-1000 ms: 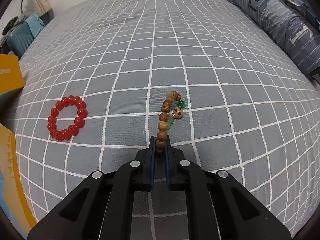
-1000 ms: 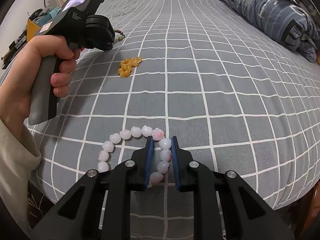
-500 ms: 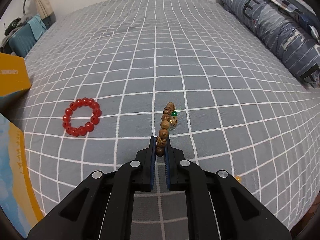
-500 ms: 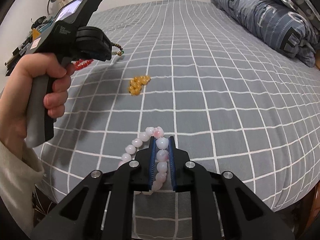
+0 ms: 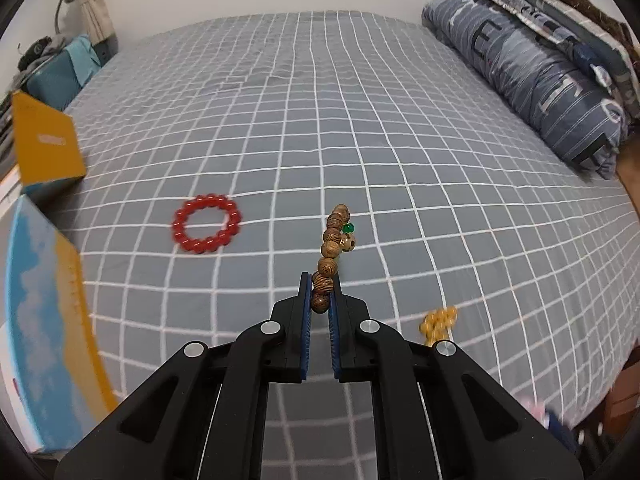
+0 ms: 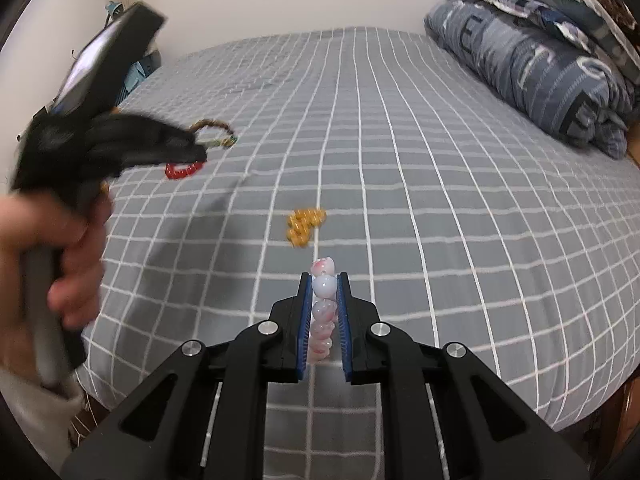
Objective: Organize jewelry
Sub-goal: 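Lift and carry both held bracelets over the white box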
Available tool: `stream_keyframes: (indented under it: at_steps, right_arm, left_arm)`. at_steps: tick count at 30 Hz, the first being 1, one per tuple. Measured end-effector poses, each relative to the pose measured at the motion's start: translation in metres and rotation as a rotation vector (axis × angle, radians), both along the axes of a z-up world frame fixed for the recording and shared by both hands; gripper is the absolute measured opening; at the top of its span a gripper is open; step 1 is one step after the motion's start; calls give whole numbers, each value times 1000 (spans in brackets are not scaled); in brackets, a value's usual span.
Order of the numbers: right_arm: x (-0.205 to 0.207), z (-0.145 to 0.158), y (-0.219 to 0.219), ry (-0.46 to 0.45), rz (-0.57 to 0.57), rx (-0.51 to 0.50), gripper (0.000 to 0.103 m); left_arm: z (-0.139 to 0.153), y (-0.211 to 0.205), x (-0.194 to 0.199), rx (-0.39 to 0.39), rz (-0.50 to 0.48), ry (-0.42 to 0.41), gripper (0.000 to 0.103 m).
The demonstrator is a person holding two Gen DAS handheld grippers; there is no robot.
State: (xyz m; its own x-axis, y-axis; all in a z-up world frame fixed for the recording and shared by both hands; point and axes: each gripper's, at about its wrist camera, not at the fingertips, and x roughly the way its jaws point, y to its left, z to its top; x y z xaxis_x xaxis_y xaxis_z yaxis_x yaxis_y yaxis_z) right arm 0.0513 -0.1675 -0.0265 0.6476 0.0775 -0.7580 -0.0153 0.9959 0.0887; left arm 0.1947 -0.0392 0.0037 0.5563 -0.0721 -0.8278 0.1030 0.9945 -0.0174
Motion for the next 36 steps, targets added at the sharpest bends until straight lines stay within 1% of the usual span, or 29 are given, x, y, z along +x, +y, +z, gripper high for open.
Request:
stream_keyframes:
  at_steps: [3, 10, 17, 21, 28, 32, 36]
  right_arm:
    - [7, 8, 7, -13, 6, 7, 12]
    - [20, 40, 35, -73, 22, -14, 12]
    - [27, 78, 79, -127, 69, -15, 12]
    - [27, 103, 117, -168, 119, -19, 12]
    - [20, 134, 190, -217, 223, -10, 12]
    - [16, 143, 232, -232, 289, -9, 12]
    - [11, 145, 277, -226, 358, 3, 12]
  left_arm:
    - [13, 17, -16, -4, 14, -27, 7]
    - [39, 61, -51, -20, 54, -73, 7]
    - [72, 114, -76, -19, 105, -123, 7]
    - [86, 148, -91, -22, 153, -144, 7]
    - [103, 218, -120, -7, 266, -171, 7]
    - [108, 262, -138, -6, 349, -179, 7]
    - [108, 303, -154, -13, 415, -182, 7]
